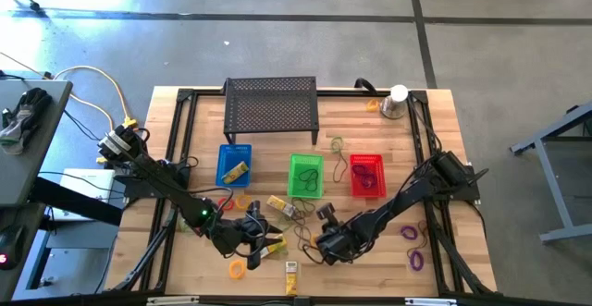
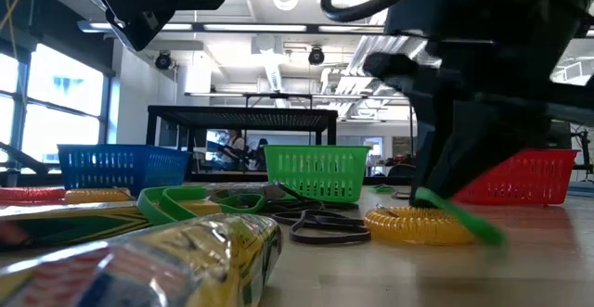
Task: Pick & Place Office Desk Supplies
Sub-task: Put the green rubber band into the green bin
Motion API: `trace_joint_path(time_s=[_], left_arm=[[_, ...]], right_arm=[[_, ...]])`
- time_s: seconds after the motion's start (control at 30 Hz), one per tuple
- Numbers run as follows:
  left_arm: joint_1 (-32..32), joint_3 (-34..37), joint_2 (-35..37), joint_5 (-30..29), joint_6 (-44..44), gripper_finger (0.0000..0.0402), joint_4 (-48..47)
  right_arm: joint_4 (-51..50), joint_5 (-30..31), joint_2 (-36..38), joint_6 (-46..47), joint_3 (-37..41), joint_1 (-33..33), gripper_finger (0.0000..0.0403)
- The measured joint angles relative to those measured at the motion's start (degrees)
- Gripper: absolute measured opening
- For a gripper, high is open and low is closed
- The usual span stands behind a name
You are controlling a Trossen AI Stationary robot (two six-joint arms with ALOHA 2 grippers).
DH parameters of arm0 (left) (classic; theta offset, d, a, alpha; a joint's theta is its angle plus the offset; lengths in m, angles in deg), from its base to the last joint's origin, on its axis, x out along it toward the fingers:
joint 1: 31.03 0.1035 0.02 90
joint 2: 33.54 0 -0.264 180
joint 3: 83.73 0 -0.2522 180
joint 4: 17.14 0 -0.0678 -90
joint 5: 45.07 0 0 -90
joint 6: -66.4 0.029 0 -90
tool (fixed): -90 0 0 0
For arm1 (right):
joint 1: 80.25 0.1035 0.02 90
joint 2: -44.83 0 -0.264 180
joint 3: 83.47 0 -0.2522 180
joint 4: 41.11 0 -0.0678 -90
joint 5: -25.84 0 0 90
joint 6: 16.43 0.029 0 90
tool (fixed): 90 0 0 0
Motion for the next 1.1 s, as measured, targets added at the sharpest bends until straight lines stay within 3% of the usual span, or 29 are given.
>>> trace_joint_path(time_s=[0.2, 0.3, 0.53, 0.8, 1.0, 1.1], left_arm=[[-0.4, 0.0, 0.0, 0.0, 0.0, 0.011, 0.0], [-0.4, 0.0, 0.0, 0.0, -0.8, 0.011, 0.0], [-0.5, 0.0, -2.7, 0.1, -2.0, 0.011, 0.9], [-1.0, 0.0, -4.9, 0.5, -3.6, 0.011, 1.8], [-1.9, 0.0, -4.9, 0.5, -2.4, 0.011, 2.3], [-1.9, 0.0, -4.9, 0.6, -2.4, 0.011, 2.2]], right_arm=[[-8.9, 3.5, 3.5, 0.3, -5.7, 0.1, 0.0003], [-12.1, 8.4, 5.2, 0.1, -9.0, -1.3, 0.0003], [-11.5, 15.0, 7.4, -1.0, -12.0, -9.8, 0.0003], [-10.8, 11.4, 6.0, 1.5, -10.0, -20.6, 0.0003], [-9.4, -0.4, 6.0, 2.5, -9.1, -23.7, 0.0003], [-9.1, -1.4, 6.0, 2.8, -9.2, -24.5, 0.0013]])
